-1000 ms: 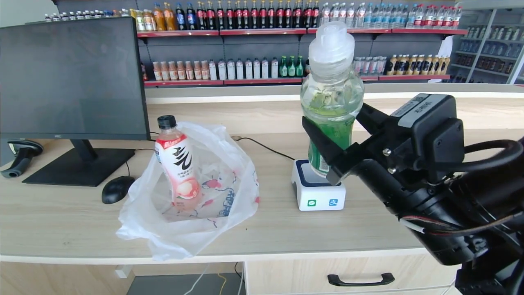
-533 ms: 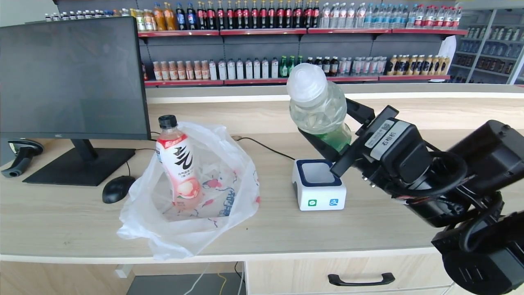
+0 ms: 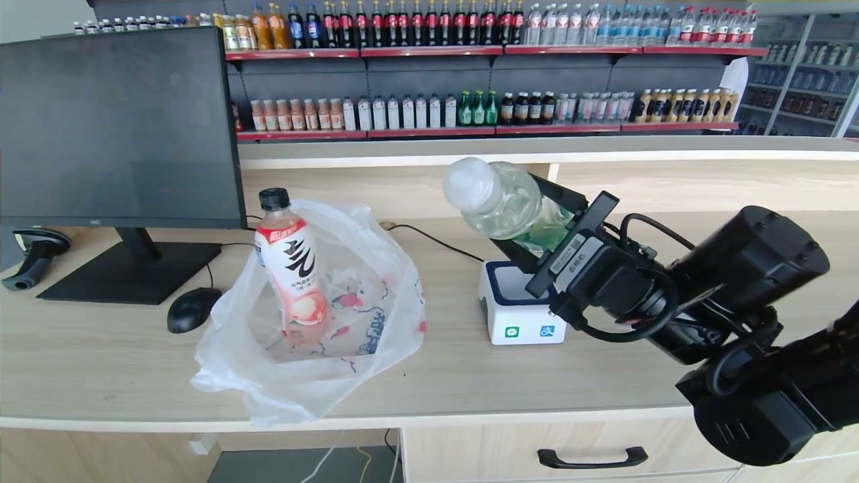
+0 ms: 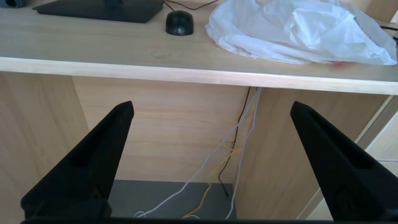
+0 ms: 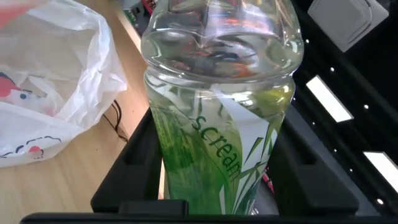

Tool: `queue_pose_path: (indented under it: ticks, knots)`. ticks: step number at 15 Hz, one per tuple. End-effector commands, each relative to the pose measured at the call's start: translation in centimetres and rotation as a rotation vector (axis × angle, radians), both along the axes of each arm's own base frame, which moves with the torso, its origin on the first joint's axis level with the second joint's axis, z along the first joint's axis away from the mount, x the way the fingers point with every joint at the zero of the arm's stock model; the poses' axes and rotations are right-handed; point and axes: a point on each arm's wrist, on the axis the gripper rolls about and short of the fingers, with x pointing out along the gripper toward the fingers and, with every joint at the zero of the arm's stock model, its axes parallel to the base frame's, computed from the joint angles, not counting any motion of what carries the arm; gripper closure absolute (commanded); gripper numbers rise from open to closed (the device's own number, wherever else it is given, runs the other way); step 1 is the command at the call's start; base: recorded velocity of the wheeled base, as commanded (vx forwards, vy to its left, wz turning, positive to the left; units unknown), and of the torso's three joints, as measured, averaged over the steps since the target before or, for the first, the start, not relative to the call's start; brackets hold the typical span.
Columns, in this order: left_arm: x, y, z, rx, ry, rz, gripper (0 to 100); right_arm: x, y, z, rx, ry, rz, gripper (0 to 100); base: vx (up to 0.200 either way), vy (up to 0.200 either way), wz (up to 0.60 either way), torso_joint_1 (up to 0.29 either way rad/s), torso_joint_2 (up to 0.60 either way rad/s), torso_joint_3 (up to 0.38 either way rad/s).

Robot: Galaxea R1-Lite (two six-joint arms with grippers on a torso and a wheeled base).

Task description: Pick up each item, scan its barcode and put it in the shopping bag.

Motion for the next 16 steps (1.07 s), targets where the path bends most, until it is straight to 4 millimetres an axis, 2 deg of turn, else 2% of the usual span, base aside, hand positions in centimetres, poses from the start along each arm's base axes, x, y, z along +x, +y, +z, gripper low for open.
queue_pose_path:
  ticks: [1,3,7,10,13,16]
  knots:
    - [0.0,0.0,0.0,0.000,-0.001,0.001,0,0.3,0.2,-0.2,-0.009,-0.006,-0.001,100,0.000,0.000,0.00,0.000,0.00,0.000]
    - [0.0,0.0,0.0,0.000,-0.001,0.001,0,0.2,0.2,0.2,-0.020,-0.041,-0.012,100,0.000,0.000,0.00,0.000,0.00,0.000]
    - [0.0,0.0,0.0,0.000,-0.001,0.001,0,-0.4,1.9,-1.2,-0.101,-0.081,0.002,100,0.000,0.000,0.00,0.000,0.00,0.000]
    - [0.0,0.0,0.0,0.000,-0.001,0.001,0,-0.6,1.3,-1.8,-0.139,-0.077,-0.018,100,0.000,0.000,0.00,0.000,0.00,0.000]
    - [0.0,0.0,0.0,0.000,-0.001,0.001,0,-1.4,1.4,-2.7,-0.168,-0.054,0.005,100,0.000,0.000,0.00,0.000,0.00,0.000]
    - [0.0,0.0,0.0,0.000,-0.001,0.001,0,-1.2,1.2,-2.9,-0.207,-0.097,0.061,100,0.000,0.000,0.00,0.000,0.00,0.000]
